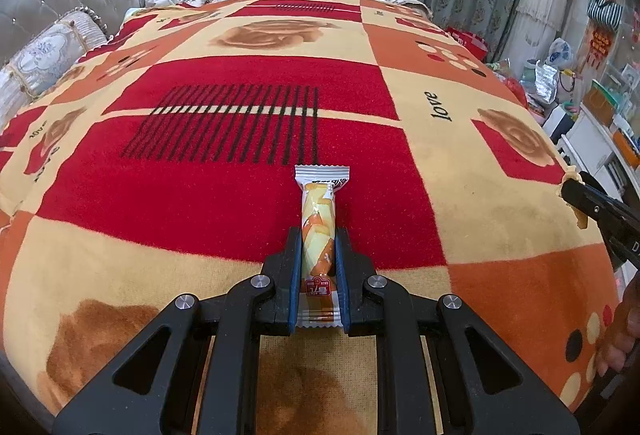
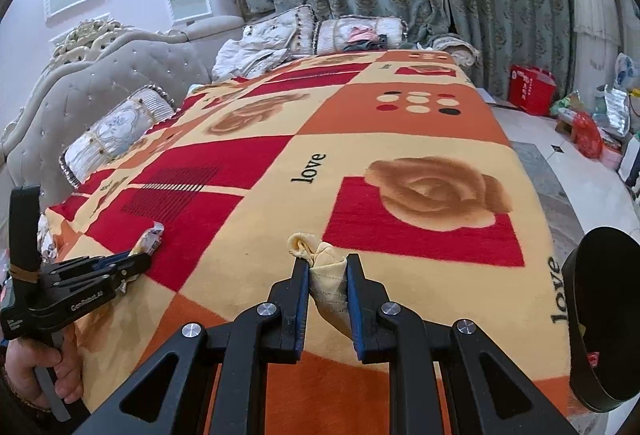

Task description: Collect trash

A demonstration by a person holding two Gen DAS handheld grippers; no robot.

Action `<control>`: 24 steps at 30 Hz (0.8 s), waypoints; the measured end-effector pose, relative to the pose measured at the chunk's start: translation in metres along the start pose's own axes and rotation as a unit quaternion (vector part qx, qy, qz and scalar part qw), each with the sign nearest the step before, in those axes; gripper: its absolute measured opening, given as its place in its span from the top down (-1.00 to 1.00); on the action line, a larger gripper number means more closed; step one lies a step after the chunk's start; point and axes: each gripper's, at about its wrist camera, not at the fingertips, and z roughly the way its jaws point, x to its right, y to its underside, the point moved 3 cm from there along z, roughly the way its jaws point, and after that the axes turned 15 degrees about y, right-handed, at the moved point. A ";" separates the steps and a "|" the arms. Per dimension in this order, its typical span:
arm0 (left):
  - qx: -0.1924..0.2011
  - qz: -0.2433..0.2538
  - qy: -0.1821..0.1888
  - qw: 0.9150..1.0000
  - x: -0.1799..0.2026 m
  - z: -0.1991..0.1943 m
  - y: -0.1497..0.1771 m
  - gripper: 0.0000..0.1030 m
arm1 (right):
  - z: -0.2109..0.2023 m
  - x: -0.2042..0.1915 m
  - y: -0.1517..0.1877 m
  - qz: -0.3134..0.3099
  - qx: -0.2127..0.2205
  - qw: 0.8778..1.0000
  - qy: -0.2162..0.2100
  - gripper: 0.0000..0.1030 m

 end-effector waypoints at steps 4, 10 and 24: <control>0.000 0.000 0.000 1.000 0.000 0.000 0.000 0.74 | 0.001 0.001 -0.001 0.000 -0.001 1.000 -0.003 0.68; 0.000 0.002 -0.002 1.000 0.000 0.000 0.000 0.74 | 0.001 0.003 0.000 0.001 0.002 1.000 -0.001 0.68; -0.001 0.013 -0.013 1.000 0.004 0.000 0.000 0.75 | -0.015 0.054 -0.004 0.031 0.019 0.999 0.035 0.68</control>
